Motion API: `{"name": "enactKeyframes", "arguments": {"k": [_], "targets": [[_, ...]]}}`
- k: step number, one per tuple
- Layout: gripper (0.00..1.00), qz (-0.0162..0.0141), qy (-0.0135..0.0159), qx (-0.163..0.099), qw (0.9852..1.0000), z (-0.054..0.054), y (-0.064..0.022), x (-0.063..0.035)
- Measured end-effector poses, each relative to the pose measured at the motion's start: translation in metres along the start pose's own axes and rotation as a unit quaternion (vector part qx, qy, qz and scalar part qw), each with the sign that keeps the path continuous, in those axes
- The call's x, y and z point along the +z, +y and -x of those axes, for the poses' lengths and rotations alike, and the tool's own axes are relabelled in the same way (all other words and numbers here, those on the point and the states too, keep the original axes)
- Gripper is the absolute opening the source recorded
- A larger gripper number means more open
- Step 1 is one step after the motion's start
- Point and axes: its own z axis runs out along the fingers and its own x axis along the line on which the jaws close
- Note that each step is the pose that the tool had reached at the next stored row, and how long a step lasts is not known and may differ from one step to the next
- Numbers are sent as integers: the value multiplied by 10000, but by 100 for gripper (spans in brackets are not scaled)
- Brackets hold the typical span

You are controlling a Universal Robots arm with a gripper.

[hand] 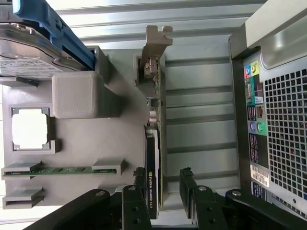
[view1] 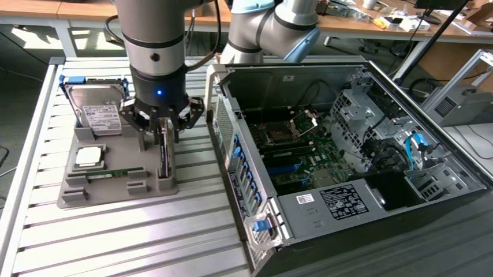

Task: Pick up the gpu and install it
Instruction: 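Pick up the gpu and move the gpu toward the slot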

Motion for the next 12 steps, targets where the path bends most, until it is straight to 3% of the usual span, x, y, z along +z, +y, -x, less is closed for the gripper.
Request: {"name": "enactKeyframes", "arguments": {"k": [12], "targets": [[42, 0, 0, 0, 10000, -2, -4, 81]]}}
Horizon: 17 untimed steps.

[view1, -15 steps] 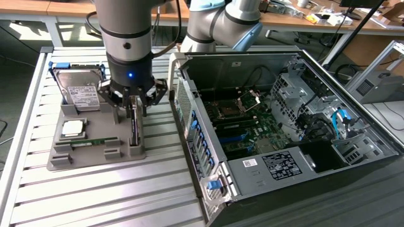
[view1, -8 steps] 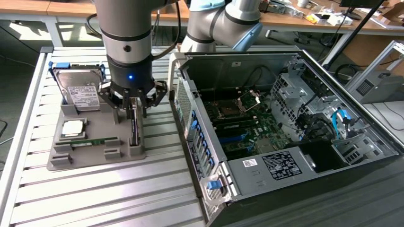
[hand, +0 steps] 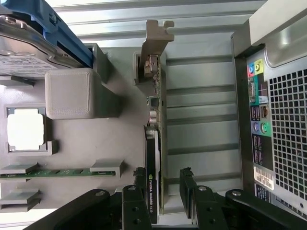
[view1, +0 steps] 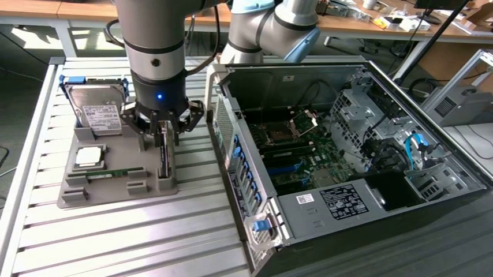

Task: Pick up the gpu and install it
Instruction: 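Pick up the gpu and move the gpu toward the slot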

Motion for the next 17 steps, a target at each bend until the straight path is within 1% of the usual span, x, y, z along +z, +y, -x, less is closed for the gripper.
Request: {"name": "enactKeyframes", "arguments": {"k": [4, 13, 17], "targets": [[42, -1, 0, 1, 10000, -3, 24, 22], [42, 0, 0, 0, 10000, -42, 157, 58], [42, 0, 0, 0, 10000, -45, 177, 77]]}}
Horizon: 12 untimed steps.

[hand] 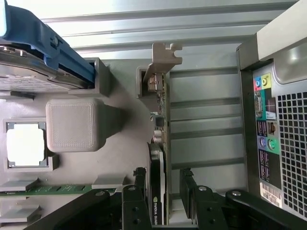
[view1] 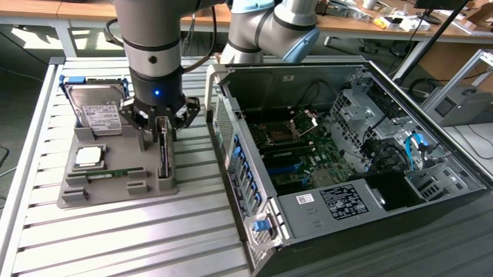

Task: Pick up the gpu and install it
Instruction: 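Pick up the gpu and move the gpu toward the slot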

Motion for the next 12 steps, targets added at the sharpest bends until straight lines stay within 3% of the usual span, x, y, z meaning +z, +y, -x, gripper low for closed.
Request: {"name": "enactKeyframes", "arguments": {"k": [12], "targets": [[42, 0, -1, 2, 10000, -56, 119, 96]]}}
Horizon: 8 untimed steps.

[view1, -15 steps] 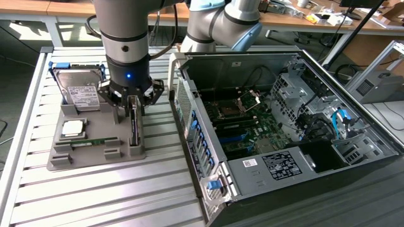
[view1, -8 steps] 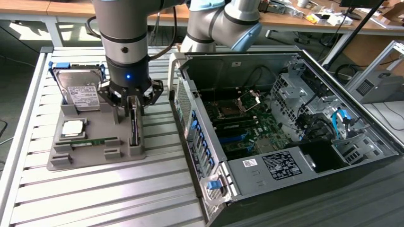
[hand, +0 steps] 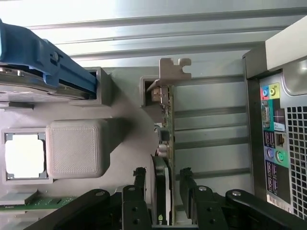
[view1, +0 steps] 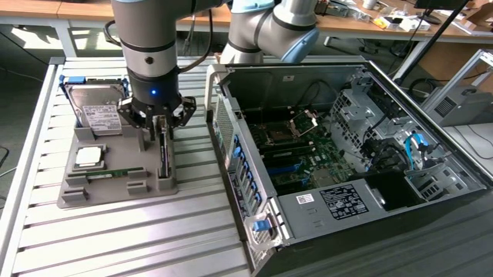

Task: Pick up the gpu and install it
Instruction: 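Pick up the gpu and move the gpu toward the slot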

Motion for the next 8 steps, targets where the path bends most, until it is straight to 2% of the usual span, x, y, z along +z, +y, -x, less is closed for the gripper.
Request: {"name": "enactKeyframes", "arguments": {"k": [8], "targets": [[42, -2, 1, 0, 10000, -33, 11, 101]]}}
